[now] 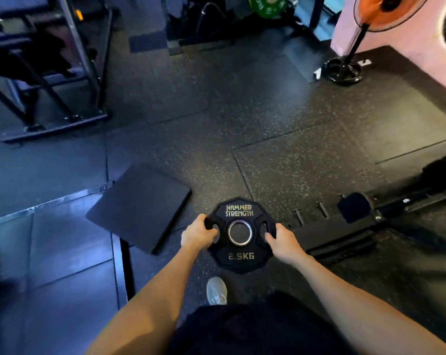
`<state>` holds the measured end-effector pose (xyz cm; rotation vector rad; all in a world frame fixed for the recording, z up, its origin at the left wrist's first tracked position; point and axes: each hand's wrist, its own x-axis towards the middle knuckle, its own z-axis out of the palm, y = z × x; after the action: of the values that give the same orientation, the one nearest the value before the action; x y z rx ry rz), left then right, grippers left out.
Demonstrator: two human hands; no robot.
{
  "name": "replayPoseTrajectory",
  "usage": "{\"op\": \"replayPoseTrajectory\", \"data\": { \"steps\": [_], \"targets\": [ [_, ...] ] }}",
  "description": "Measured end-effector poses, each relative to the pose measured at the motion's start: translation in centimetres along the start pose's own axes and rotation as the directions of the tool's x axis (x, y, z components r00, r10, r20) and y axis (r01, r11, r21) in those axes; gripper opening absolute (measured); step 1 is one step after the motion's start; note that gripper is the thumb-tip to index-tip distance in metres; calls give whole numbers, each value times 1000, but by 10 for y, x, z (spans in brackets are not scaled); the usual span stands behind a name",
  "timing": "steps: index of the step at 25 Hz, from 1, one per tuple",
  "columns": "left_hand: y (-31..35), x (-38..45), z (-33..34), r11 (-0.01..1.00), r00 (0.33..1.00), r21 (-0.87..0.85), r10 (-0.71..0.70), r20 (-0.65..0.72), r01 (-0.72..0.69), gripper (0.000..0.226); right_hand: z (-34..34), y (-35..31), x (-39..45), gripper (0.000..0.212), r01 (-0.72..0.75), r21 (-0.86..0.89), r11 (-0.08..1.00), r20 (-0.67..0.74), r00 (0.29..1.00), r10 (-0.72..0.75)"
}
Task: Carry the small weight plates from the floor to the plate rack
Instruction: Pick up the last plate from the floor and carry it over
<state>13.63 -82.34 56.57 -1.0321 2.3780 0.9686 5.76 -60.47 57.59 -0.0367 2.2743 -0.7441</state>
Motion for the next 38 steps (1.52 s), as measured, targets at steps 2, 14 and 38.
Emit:
{"op": "replayPoseTrajectory", "data": {
  "steps": [2, 14, 38],
  "targets": [
    [15, 35, -25, 1000, 1000, 10, 21, 17, -22, 35, -8, -28, 24, 45, -16, 29, 999, 0, 1000, 16],
    [238, 300, -108, 979, 981, 107, 166, 97, -176, 42, -164, -141, 271, 35, -98, 117, 988, -159, 980, 116],
    [860, 786, -117, 670, 719, 314, 493, 489, -673, 42, -607, -239, 725, 21, -310, 537, 784, -332, 777, 535]
  ]
}}
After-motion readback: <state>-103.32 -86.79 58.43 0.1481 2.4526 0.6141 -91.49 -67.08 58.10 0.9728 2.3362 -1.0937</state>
